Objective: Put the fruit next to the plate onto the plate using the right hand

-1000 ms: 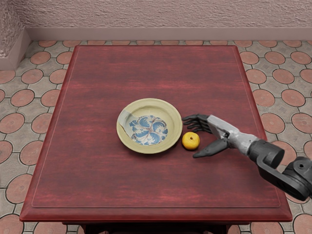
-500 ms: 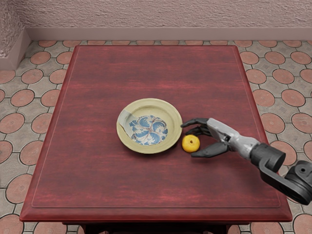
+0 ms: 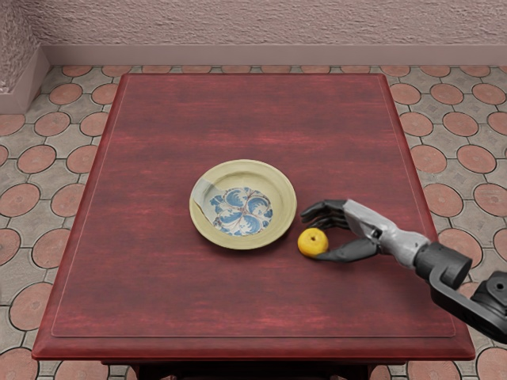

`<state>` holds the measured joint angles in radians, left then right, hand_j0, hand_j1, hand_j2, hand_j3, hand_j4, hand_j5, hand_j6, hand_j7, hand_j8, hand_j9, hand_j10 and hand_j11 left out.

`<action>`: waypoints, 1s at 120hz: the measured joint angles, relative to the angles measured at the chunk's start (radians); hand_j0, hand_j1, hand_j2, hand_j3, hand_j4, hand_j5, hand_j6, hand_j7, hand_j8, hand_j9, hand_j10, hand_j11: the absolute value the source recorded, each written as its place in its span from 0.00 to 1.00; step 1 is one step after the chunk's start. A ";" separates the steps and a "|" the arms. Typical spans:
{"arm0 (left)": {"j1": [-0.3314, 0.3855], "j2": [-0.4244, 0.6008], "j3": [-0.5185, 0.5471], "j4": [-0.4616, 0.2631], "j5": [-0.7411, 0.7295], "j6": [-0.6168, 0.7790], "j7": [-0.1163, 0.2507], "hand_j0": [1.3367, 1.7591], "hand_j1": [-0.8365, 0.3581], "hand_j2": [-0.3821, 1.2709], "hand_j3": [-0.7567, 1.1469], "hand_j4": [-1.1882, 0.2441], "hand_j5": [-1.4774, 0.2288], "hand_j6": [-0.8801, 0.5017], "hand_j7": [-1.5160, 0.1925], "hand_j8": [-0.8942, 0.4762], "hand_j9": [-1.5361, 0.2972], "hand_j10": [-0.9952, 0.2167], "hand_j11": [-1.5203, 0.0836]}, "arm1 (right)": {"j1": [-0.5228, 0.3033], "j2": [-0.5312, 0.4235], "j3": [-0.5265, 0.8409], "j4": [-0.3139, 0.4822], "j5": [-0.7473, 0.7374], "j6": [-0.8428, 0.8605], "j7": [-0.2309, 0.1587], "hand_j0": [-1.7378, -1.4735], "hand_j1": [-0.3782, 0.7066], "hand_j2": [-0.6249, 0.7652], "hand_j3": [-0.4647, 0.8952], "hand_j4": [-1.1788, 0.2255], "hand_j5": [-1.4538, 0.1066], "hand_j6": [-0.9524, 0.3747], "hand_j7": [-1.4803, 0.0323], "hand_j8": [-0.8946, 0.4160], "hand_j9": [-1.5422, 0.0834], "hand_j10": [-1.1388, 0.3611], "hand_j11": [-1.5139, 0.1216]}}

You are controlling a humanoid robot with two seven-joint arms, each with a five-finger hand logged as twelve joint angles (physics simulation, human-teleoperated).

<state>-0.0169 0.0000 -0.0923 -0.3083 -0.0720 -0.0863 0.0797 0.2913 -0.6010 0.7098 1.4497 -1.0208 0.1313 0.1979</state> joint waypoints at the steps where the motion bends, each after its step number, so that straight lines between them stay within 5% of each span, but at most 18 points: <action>1: 0.000 0.000 0.000 0.000 0.000 0.000 0.000 0.76 0.99 0.23 0.40 0.83 0.86 0.64 0.89 0.65 0.84 0.82 0.95 | 0.000 0.000 0.000 -0.001 0.000 0.000 0.000 0.31 0.51 0.39 0.34 0.52 0.57 0.40 0.60 0.32 0.60 0.47 0.58; 12: 0.000 0.000 0.000 0.000 0.000 0.000 0.000 0.76 0.99 0.23 0.40 0.83 0.86 0.64 0.89 0.65 0.84 0.82 0.95 | -0.002 0.004 -0.002 -0.008 0.003 -0.002 0.002 0.31 0.50 0.39 0.34 0.52 0.58 0.40 0.60 0.33 0.60 0.46 0.59; 20: 0.000 0.000 0.000 0.000 0.000 0.000 0.000 0.76 0.99 0.23 0.40 0.83 0.86 0.64 0.89 0.65 0.84 0.82 0.95 | -0.003 0.013 -0.005 -0.014 0.006 -0.005 0.004 0.31 0.50 0.39 0.34 0.51 0.59 0.39 0.60 0.33 0.61 0.58 0.35; 30: 0.000 0.000 0.000 0.000 0.000 0.000 0.000 0.76 0.99 0.23 0.40 0.83 0.86 0.64 0.89 0.65 0.84 0.82 0.95 | -0.004 0.019 -0.011 -0.018 0.007 -0.006 0.005 0.30 0.50 0.39 0.34 0.50 0.60 0.39 0.61 0.34 0.62 0.66 0.20; 59: 0.000 0.000 0.001 0.000 0.000 0.000 0.000 0.76 0.99 0.23 0.40 0.83 0.86 0.64 0.89 0.65 0.84 0.82 0.95 | -0.003 0.022 -0.019 -0.020 0.012 -0.006 0.011 0.30 0.58 0.42 0.34 0.45 0.54 0.35 0.55 0.39 0.56 0.74 0.09; 89: 0.000 0.000 0.000 0.000 0.000 0.000 0.000 0.76 0.99 0.23 0.40 0.83 0.86 0.64 0.89 0.65 0.84 0.82 0.95 | -0.004 0.020 -0.013 -0.017 0.009 0.000 0.006 0.31 0.62 0.53 0.34 0.42 0.49 0.37 0.49 0.42 0.51 0.73 0.11; 98: 0.000 0.000 0.000 0.000 0.000 0.000 0.000 0.76 0.99 0.23 0.40 0.83 0.86 0.64 0.89 0.65 0.84 0.82 0.95 | -0.005 0.010 -0.010 -0.011 0.015 0.003 0.005 0.30 0.61 0.55 0.34 0.41 0.47 0.35 0.48 0.41 0.50 0.66 0.25; 105: 0.000 0.000 0.001 0.000 0.000 0.000 0.000 0.76 0.99 0.23 0.40 0.83 0.86 0.64 0.89 0.65 0.84 0.82 0.95 | -0.005 -0.007 -0.009 0.001 0.027 0.005 0.004 0.30 0.61 0.55 0.34 0.42 0.46 0.34 0.48 0.41 0.49 0.55 0.50; 120: 0.000 0.000 0.000 0.000 0.000 0.000 0.000 0.76 0.99 0.23 0.40 0.83 0.86 0.64 0.89 0.65 0.84 0.82 0.95 | -0.006 -0.028 0.009 0.020 0.043 0.020 0.002 0.30 0.60 0.58 0.34 0.41 0.44 0.31 0.47 0.39 0.48 0.46 0.48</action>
<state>-0.0169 0.0000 -0.0920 -0.3083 -0.0721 -0.0863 0.0798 0.2855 -0.6291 0.7185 1.4700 -0.9783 0.1514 0.1995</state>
